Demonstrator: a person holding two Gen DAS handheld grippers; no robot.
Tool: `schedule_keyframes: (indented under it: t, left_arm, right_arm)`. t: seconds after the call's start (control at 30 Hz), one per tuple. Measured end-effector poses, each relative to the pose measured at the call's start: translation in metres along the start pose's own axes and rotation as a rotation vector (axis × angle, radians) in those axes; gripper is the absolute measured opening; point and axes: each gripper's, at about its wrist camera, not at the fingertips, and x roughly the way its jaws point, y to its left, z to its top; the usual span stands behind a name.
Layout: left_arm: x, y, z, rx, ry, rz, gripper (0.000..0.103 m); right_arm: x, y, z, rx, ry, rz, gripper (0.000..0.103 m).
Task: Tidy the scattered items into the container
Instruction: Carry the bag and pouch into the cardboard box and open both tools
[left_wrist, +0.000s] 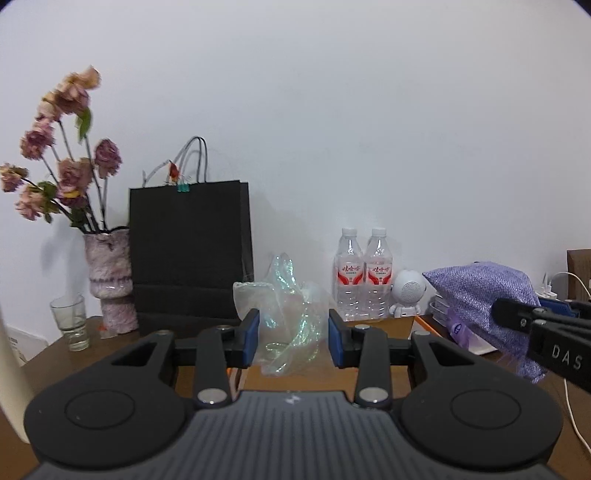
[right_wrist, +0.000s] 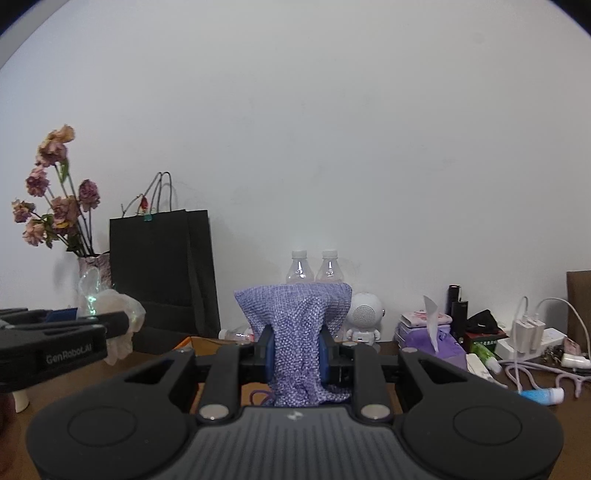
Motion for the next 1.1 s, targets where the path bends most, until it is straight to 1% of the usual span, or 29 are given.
schedule_keyframes:
  t: [0.13,0.23,0.3,0.33,0.4,0.47,0.5,0.53,0.6,0.67,0.73,0.8,0.87,0.93,1.0,1.07,1.1]
  left_arm:
    - [0.04,0.006,0.016,-0.02,0.064,-0.029,0.038]
    - [0.075,0.011,0.03,-0.043,0.138,-0.073,0.038]
    - [0.103,0.011,0.039,-0.046,0.217,-0.11,0.038]
    - [0.115,0.011,0.042,-0.046,0.249,-0.112,0.038]
    - [0.143,0.008,0.047,-0.035,0.321,-0.116,0.038]
    - [0.175,0.007,0.049,-0.054,0.415,-0.1,0.038]
    - [0.191,0.006,0.048,-0.066,0.466,-0.111,0.038]
    - [0.206,0.005,0.046,-0.08,0.52,-0.12,0.038]
    - [0.236,0.002,0.037,-0.069,0.624,-0.155,0.038]
    - [0.259,-0.001,0.024,-0.051,0.701,-0.127,0.038]
    - [0.277,-0.001,0.013,-0.032,0.747,-0.103,0.038]
    - [0.291,-0.001,0.004,-0.03,0.784,-0.083,0.038]
    - [0.304,-0.001,-0.004,-0.021,0.822,-0.069,0.038]
    - [0.315,-0.001,-0.013,-0.007,0.87,-0.057,0.038]
    - [0.323,-0.001,-0.019,-0.003,0.899,-0.056,0.038]
    - [0.329,0.0,-0.022,-0.008,0.911,-0.05,0.039]
    - [0.332,0.001,-0.024,-0.016,0.915,-0.045,0.046]
  right_arm:
    - [0.042,-0.012,0.015,-0.001,0.043,-0.003,0.022]
    - [0.082,-0.021,0.025,0.001,0.122,0.014,0.022]
    - [0.108,-0.02,0.027,-0.059,0.164,-0.002,0.022]
    - [0.122,-0.02,0.028,-0.08,0.185,-0.006,0.022]
    - [0.149,-0.025,0.032,-0.051,0.25,0.02,0.022]
    - [0.176,-0.028,0.038,-0.024,0.316,0.041,0.022]
    - [0.191,-0.029,0.041,-0.011,0.349,0.049,0.022]
    - [0.204,-0.031,0.043,0.001,0.384,0.053,0.022]
    - [0.234,-0.034,0.044,0.032,0.473,0.061,0.022]
    - [0.263,-0.038,0.039,0.048,0.569,0.052,0.022]
    - [0.287,-0.04,0.031,0.061,0.666,0.052,0.022]
    - [0.307,-0.041,0.02,0.099,0.754,0.053,0.022]
    - [0.321,-0.044,0.009,0.124,0.819,0.047,0.022]
    - [0.329,-0.043,0.001,0.12,0.852,0.042,0.022]
    - [0.336,-0.041,-0.007,0.106,0.884,0.038,0.022]
    - [0.344,-0.042,-0.015,0.115,0.911,0.033,0.022]
    - [0.347,-0.043,-0.017,0.119,0.918,0.024,0.024]
